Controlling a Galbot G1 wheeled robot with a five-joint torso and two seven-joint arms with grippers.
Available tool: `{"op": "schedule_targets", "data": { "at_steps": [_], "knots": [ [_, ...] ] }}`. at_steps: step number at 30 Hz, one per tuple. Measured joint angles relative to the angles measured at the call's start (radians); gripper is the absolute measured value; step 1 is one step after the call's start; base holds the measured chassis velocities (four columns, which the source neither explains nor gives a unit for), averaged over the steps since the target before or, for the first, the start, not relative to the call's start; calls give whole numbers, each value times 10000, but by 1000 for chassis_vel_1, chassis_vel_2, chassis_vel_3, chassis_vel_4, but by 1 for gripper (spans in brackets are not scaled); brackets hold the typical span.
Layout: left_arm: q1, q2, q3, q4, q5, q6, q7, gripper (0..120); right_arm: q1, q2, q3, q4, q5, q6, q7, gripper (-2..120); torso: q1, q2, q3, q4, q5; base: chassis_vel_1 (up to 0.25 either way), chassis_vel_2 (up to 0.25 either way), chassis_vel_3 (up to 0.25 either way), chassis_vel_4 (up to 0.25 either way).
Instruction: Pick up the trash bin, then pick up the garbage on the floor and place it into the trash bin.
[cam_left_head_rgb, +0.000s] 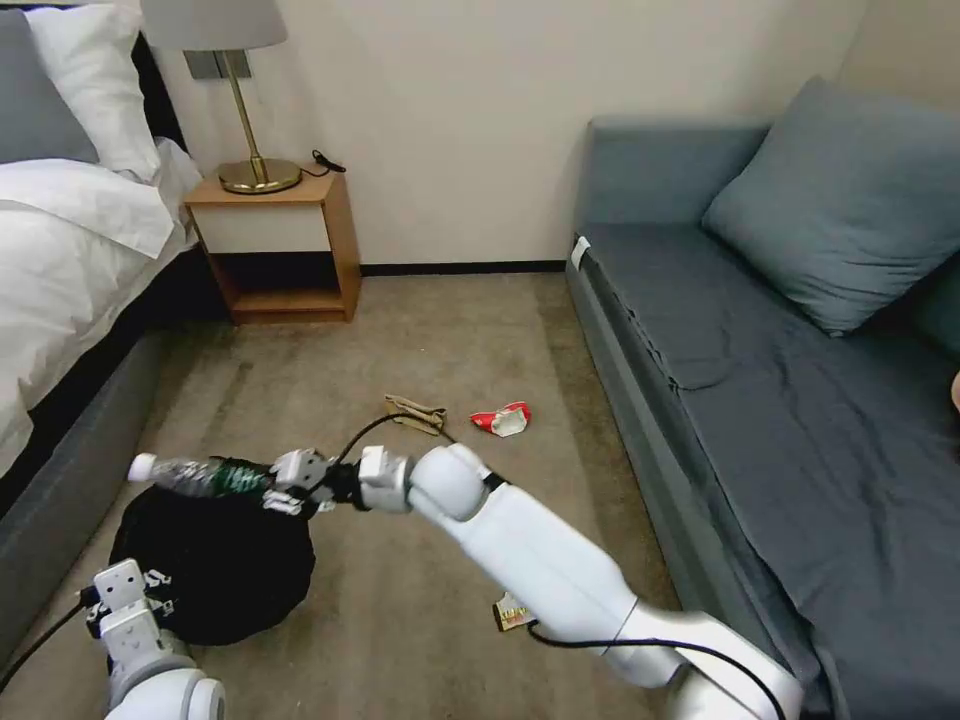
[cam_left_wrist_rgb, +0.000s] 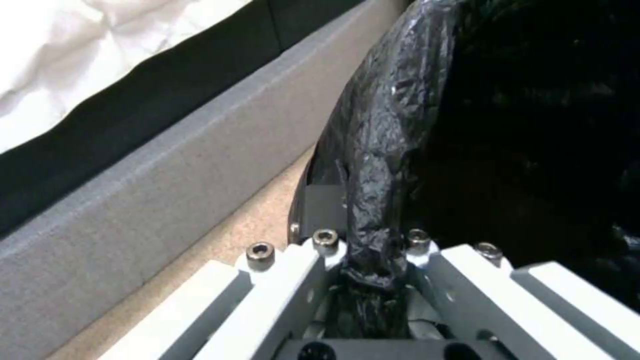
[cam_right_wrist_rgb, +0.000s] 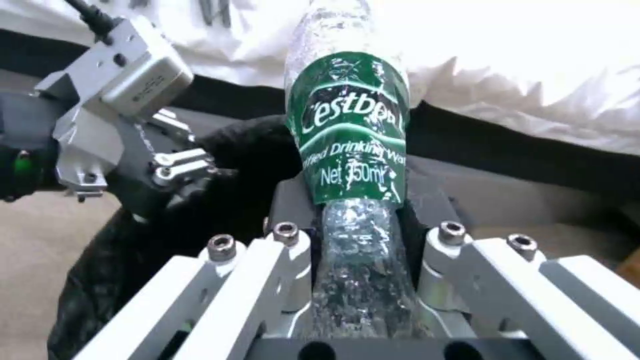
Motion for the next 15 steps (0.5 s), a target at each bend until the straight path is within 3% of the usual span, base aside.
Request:
{"op": "schedule_targets", "data": {
  "at_steps": [15],
  "knots": [
    [205, -59, 191, -192, -143, -15, -20, 1, -579, 205, 322, -1984, -842, 900, 462, 19, 0, 0, 0, -1, 1, 0, 0, 0, 0]
  ]
}}
